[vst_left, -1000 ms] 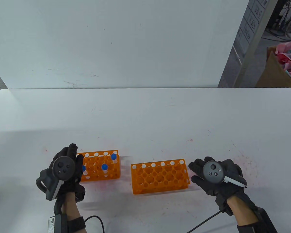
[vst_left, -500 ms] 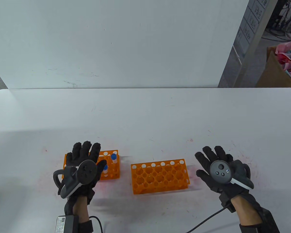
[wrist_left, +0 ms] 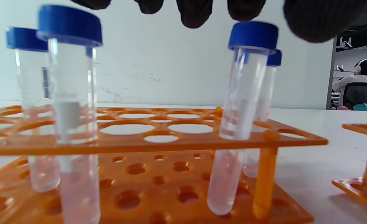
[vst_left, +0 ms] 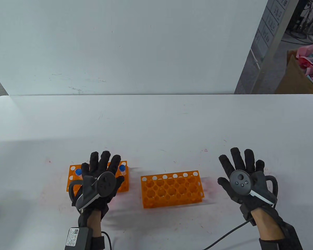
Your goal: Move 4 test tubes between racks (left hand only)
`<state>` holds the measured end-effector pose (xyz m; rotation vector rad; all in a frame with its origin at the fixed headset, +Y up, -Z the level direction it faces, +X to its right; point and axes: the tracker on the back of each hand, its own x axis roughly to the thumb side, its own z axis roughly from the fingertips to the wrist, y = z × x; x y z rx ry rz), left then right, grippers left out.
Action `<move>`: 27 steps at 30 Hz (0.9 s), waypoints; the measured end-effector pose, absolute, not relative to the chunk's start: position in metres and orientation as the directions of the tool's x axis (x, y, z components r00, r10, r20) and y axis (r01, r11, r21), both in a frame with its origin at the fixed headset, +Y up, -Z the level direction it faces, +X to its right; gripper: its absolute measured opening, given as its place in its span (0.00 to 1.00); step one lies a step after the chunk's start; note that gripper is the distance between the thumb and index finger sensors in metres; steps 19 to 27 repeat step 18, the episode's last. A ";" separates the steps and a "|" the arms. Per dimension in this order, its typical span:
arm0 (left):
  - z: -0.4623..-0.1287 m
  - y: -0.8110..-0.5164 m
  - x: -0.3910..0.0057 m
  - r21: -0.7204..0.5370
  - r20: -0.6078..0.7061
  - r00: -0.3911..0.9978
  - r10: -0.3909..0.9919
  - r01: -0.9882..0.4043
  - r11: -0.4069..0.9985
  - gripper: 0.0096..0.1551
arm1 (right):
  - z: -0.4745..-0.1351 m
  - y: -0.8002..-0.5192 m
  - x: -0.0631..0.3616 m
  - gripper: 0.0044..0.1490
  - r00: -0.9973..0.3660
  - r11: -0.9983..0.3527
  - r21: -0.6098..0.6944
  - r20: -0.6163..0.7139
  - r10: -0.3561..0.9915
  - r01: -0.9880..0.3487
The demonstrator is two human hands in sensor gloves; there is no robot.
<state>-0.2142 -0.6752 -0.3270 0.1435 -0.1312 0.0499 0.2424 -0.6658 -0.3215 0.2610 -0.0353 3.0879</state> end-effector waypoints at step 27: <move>-0.329 -0.676 -0.219 0.097 0.104 0.993 0.055 -0.065 0.993 0.44 | -0.328 -0.672 0.249 0.47 -0.990 -0.997 0.064 0.130 0.061 -0.053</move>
